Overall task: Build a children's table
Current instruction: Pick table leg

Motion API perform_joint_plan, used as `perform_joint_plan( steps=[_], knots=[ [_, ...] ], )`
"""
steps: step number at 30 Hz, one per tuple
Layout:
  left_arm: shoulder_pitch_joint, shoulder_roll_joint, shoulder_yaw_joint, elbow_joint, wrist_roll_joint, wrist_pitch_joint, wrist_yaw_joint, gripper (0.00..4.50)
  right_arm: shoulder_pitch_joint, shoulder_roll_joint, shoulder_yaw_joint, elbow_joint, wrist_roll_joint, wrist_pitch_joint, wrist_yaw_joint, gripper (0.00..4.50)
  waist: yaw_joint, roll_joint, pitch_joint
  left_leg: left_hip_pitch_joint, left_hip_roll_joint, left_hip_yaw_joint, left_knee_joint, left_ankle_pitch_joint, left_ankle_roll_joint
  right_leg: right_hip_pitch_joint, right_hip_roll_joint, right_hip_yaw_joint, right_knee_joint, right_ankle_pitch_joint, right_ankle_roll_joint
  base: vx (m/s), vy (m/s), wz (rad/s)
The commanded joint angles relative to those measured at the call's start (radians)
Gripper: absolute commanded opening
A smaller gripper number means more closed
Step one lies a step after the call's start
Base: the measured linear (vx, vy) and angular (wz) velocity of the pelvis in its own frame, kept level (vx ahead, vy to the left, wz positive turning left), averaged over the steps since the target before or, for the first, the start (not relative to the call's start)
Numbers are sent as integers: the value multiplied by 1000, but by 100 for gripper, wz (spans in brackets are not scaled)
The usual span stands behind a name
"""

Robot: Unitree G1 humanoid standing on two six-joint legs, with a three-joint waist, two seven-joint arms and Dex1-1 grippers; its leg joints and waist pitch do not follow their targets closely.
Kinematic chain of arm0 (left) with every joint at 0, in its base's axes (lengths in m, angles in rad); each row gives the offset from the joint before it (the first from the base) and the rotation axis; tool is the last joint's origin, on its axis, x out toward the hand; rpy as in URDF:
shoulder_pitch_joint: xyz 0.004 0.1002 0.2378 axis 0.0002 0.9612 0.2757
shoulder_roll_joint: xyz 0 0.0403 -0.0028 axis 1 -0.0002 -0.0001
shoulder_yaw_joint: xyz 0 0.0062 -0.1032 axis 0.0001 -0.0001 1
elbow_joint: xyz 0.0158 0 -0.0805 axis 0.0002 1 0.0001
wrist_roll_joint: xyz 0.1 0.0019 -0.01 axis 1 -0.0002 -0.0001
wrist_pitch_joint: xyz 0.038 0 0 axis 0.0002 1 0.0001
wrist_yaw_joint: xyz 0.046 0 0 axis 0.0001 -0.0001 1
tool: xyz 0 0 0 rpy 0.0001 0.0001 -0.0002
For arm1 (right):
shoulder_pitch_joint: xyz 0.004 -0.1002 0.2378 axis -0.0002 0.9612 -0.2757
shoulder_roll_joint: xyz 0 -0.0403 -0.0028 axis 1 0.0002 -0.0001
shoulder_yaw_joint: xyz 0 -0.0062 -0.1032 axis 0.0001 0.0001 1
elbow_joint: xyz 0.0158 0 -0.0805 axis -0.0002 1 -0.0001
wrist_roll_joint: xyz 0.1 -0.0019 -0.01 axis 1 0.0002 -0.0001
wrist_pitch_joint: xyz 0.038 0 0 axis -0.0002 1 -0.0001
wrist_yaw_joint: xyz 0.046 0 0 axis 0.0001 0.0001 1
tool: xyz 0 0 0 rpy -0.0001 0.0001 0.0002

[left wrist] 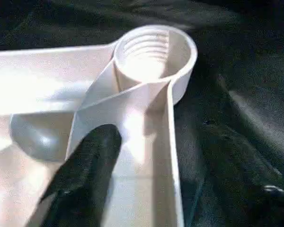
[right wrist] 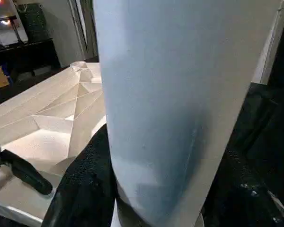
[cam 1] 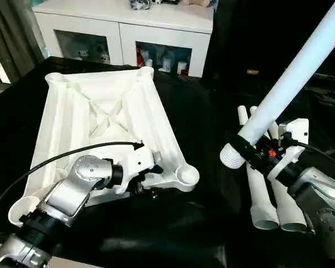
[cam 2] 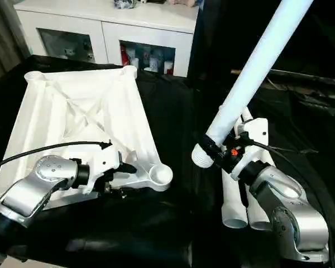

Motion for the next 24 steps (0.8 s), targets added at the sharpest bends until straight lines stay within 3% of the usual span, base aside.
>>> perform_joint_plan(
  steps=[1,7,24],
  knots=[
    [-21,4,8,16,10,-14,-10,280,-4,-13,12,-26,15,19,1,189,0,-3,-56,0,61,-18,-67,-86,40,51,-126,78,-100,-179,-48,0,0,0],
    [-20,16,7,32,28,-21,-15,219,-13,1,25,-28,16,30,-3,189,-1,-4,-58,-2,62,-18,-66,-66,47,50,-128,78,-93,-128,-62,0,0,0],
    [9,31,11,-2,5,22,-64,64,-24,8,42,-25,12,28,-11,189,-1,-4,-56,-2,63,-18,-67,-72,41,50,-129,79,-94,-147,-66,0,0,0]
  ],
)
